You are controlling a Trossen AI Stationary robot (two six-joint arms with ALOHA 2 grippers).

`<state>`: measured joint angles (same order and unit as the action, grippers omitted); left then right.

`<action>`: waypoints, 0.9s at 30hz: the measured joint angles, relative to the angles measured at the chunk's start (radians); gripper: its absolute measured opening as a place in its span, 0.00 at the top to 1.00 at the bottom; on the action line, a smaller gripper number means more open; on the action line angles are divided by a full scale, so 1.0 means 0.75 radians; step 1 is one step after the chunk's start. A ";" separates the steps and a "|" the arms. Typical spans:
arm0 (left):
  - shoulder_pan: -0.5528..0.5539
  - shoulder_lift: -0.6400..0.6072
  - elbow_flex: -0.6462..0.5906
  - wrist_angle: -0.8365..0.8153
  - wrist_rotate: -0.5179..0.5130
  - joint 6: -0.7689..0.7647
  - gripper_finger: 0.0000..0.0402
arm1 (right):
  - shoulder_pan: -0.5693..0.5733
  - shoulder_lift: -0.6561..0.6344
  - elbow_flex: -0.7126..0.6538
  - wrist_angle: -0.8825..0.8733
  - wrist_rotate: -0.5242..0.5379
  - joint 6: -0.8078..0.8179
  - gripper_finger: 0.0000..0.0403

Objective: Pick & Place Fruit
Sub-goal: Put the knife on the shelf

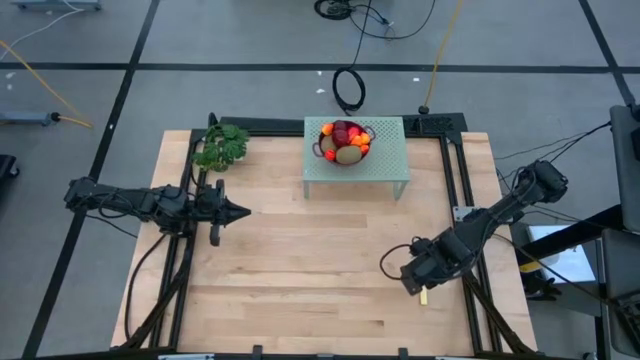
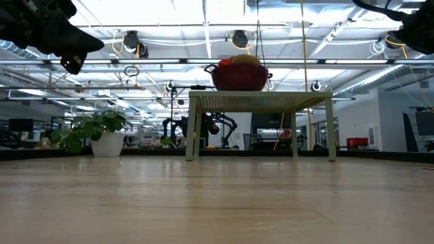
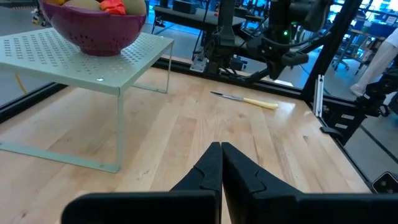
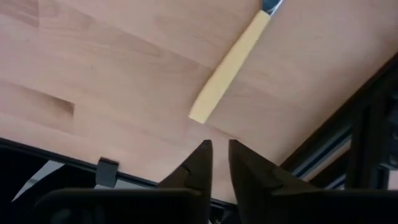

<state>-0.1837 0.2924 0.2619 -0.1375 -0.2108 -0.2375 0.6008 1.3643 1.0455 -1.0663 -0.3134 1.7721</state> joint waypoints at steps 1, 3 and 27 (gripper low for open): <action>0.000 0.000 0.000 0.000 0.000 -0.001 0.99 | 0.003 0.000 -0.006 0.012 0.000 -0.001 0.87; 0.000 0.000 0.000 0.000 0.000 -0.001 0.98 | 0.005 0.000 -0.016 0.026 0.001 -0.001 0.83; 0.000 0.000 0.000 -0.001 0.002 -0.010 0.99 | 0.004 0.007 -0.031 0.035 0.143 0.230 0.35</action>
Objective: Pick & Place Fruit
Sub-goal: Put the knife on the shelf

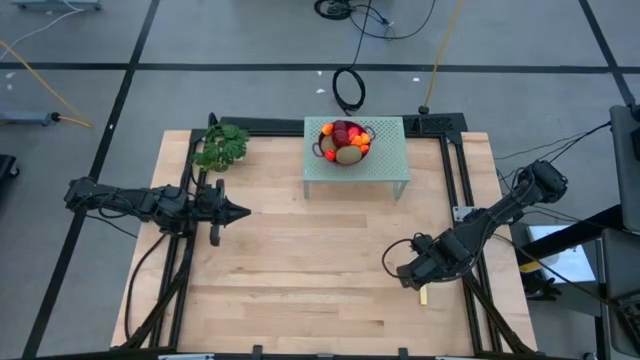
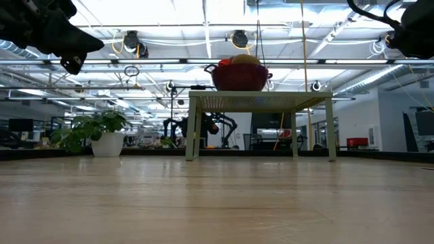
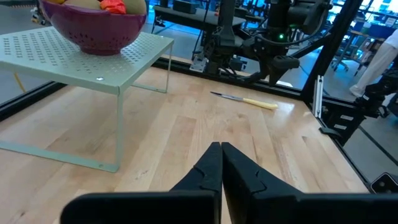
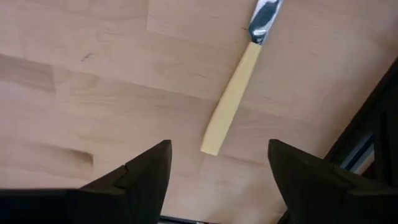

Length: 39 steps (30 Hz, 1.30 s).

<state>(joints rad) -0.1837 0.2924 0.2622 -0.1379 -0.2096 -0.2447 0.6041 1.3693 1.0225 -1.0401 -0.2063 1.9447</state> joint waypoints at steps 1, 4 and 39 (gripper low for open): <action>0.000 0.000 0.000 0.000 0.000 0.000 0.99 | 0.001 0.005 0.000 -0.002 0.001 0.015 0.35; 0.000 0.000 0.000 -0.001 0.001 0.001 0.97 | 0.017 0.025 0.000 -0.001 0.001 0.055 0.36; 0.000 0.000 0.001 0.012 -0.009 -0.001 0.96 | 0.160 0.132 -0.344 0.492 -0.011 0.372 0.38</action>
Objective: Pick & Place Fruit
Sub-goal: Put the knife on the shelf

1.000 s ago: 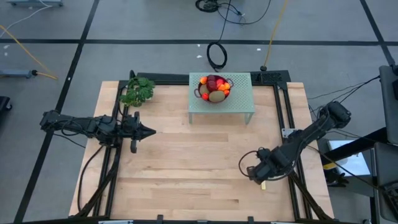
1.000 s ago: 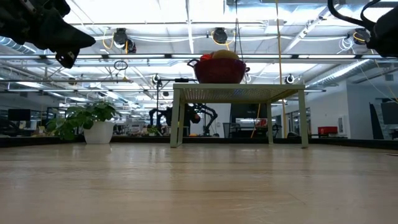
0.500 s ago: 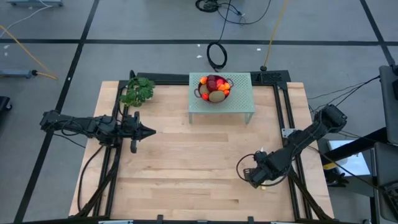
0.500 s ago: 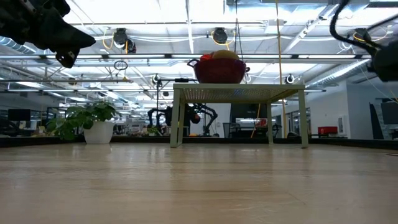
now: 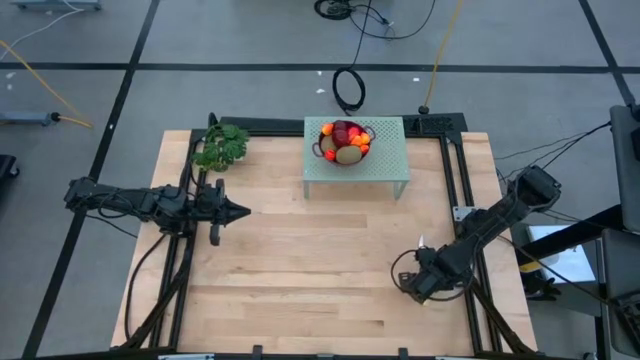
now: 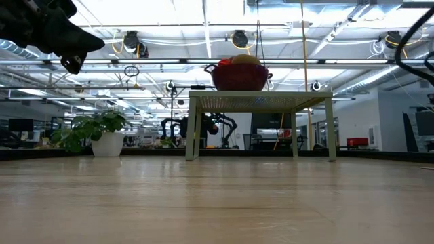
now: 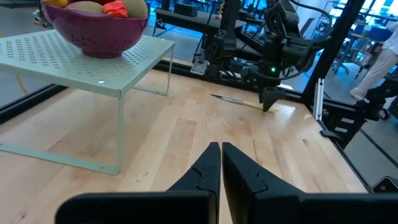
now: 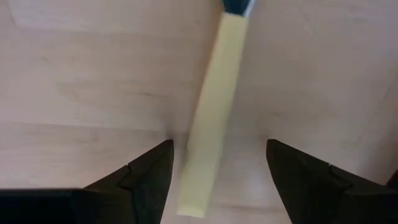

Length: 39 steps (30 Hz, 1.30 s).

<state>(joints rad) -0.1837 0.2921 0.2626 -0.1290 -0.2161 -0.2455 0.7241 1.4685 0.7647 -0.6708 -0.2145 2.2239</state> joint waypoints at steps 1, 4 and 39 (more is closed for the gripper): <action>0.000 0.000 0.000 0.000 -0.002 0.001 0.97 | 0.012 0.000 -0.005 0.016 0.000 0.015 0.38; 0.000 0.000 0.000 0.000 -0.003 0.000 0.99 | 0.047 -0.003 -0.034 0.104 0.003 0.076 0.39; 0.000 0.000 0.001 0.008 -0.004 -0.005 0.98 | 0.064 -0.002 -0.049 0.146 0.065 0.127 0.82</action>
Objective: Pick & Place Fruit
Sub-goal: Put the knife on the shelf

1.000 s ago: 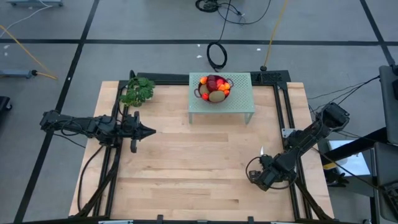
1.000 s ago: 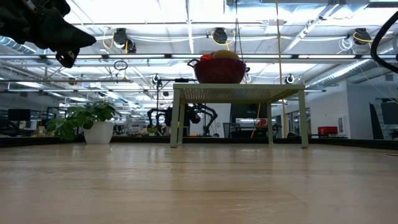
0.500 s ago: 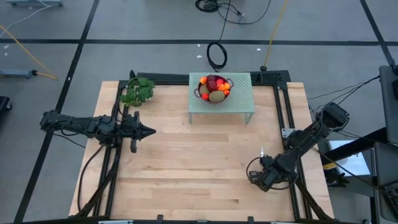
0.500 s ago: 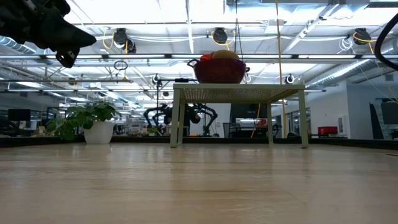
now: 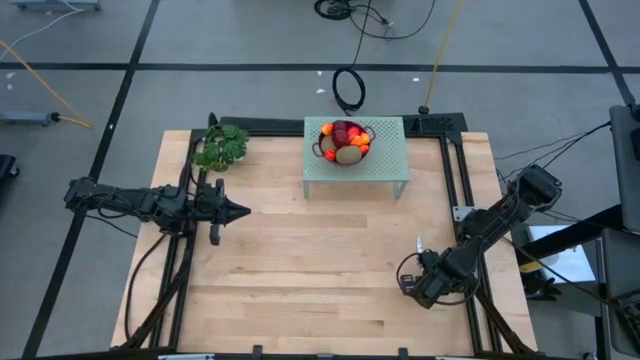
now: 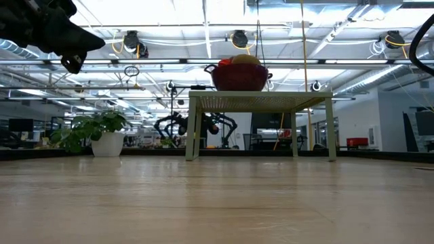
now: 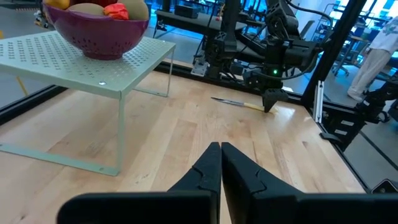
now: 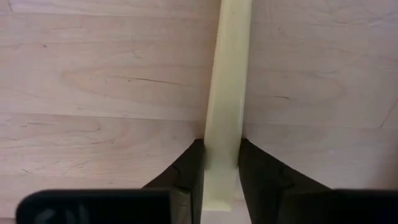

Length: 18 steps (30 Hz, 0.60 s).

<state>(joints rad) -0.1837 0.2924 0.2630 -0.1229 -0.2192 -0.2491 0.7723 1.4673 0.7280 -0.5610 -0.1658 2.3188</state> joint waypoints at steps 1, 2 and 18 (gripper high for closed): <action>0.000 0.000 0.000 0.000 0.000 0.000 0.97 | 0.000 0.000 0.000 0.001 0.001 0.000 0.82; 0.000 0.000 0.000 0.001 0.000 0.000 0.96 | 0.000 0.000 0.000 0.001 0.001 0.000 0.82; 0.000 0.000 0.000 0.001 0.000 -0.022 0.96 | 0.000 -0.143 -0.005 0.015 0.020 -0.046 0.83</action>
<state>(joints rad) -0.1837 0.2924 0.2630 -0.1223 -0.2192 -0.2653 0.7720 1.3604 0.7246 -0.5498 -0.1509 2.2839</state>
